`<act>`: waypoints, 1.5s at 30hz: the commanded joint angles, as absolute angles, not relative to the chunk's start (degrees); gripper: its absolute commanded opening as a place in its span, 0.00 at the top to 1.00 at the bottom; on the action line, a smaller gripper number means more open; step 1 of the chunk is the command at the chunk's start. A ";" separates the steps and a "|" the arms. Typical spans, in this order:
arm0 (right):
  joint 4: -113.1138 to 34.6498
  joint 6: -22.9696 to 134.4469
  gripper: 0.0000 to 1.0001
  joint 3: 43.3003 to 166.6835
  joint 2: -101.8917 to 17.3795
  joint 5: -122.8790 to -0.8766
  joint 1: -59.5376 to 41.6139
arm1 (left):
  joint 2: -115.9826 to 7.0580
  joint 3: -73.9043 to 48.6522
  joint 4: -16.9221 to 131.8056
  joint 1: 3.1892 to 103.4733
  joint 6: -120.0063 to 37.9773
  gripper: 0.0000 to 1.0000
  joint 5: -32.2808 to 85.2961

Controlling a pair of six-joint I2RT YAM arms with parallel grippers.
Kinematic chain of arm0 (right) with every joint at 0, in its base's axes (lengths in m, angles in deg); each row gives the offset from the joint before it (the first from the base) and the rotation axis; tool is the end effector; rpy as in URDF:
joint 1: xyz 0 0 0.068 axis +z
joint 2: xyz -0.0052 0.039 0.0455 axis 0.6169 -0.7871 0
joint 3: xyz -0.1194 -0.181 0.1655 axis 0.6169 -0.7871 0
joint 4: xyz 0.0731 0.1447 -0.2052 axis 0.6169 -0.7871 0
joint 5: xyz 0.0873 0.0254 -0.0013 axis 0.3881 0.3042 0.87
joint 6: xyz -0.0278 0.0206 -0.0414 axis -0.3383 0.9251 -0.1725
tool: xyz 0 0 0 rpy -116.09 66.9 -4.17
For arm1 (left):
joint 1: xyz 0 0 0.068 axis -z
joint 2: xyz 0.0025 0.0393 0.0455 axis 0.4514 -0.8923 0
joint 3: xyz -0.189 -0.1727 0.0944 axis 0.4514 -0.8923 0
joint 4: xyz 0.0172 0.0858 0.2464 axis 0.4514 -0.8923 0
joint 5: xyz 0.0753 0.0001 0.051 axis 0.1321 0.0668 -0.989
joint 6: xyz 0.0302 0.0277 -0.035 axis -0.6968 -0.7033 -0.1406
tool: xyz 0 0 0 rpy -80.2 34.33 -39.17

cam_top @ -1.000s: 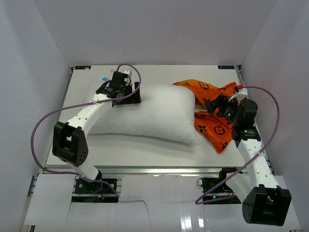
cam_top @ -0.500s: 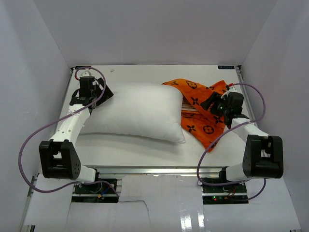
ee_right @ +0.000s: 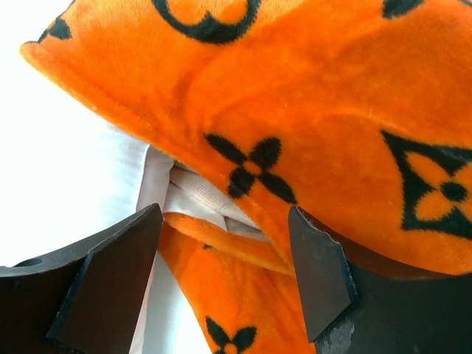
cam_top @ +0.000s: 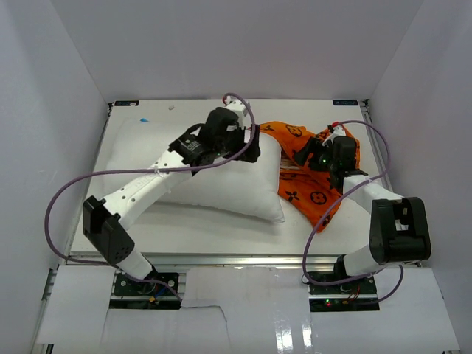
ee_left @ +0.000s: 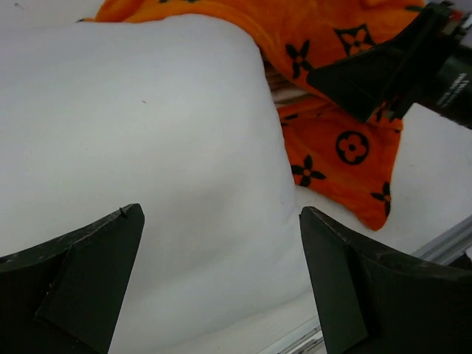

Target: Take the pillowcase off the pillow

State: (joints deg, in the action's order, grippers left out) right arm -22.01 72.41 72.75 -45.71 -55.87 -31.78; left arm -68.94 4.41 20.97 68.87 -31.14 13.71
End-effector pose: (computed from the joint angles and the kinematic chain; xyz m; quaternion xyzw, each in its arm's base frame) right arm 0.3148 0.0433 0.2151 0.0612 0.8354 0.2346 0.4933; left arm 0.2654 -0.2355 0.3718 0.1404 0.8755 -0.2127 0.4105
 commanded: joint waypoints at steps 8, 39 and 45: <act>-18.51 70.28 0.25 72.07 -46.69 -56.95 -31.41 | -86.89 7.23 8.85 75.96 -26.50 0.12 -7.84; -28.09 75.91 0.49 74.37 -53.66 -73.65 -40.72 | -59.47 -1.65 18.93 62.08 -26.58 1.00 -11.47; -26.51 71.52 0.44 76.63 -52.23 -62.78 -43.10 | -68.08 -2.35 23.86 59.09 -26.31 1.00 -8.83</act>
